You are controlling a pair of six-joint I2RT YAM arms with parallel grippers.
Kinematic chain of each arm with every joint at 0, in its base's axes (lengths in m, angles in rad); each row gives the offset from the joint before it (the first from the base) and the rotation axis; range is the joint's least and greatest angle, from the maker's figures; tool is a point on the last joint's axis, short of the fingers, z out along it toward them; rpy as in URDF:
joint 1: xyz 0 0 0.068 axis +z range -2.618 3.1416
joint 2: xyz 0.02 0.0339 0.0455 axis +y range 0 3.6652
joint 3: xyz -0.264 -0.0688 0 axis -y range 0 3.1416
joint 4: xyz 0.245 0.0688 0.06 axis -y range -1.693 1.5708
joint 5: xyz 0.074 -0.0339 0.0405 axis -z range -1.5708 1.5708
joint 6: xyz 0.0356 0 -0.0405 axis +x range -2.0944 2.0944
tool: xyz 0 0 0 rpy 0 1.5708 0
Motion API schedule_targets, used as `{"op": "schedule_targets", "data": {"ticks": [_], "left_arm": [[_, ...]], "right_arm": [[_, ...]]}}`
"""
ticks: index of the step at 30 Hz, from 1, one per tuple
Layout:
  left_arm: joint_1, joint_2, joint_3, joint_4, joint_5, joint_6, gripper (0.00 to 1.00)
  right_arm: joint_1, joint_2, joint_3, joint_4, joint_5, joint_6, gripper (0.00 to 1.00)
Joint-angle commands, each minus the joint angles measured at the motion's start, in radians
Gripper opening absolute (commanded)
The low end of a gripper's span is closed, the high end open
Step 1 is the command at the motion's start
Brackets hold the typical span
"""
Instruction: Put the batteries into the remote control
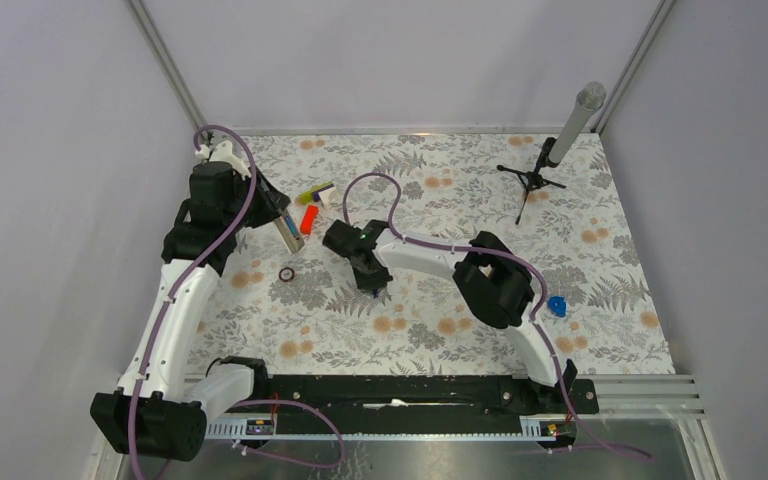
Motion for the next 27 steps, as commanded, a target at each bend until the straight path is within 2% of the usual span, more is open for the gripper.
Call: {"op": "schedule_targets", "data": {"ticks": [1,8,13,17,23,27], "left_arm": [[0.003,-0.009,0.010,0.086,0.051,-0.002,0.00],[0.002,0.050,0.018,0.154,0.234,-0.017,0.00],[-0.006,0.130,0.036,0.245,0.394,-0.069,0.00],[-0.027,0.219,0.071,0.316,0.495,-0.114,0.00],[-0.081,0.361,0.096,0.561,0.663,-0.250,0.00],[-0.122,0.427,0.121,0.686,0.688,-0.328,0.00]], "right_arm": [[0.006,-0.066,-0.062,0.037,0.078,-0.031,0.07],[-0.049,-0.283,-0.201,0.184,0.086,-0.115,0.06],[-0.166,-0.493,-0.309,0.319,-0.064,-0.204,0.06],[-0.241,-0.601,-0.278,0.340,-0.139,-0.259,0.06],[-0.253,-0.685,-0.196,0.346,-0.317,-0.335,0.06],[-0.253,-0.794,-0.261,0.471,-0.439,-0.387,0.06]]}}
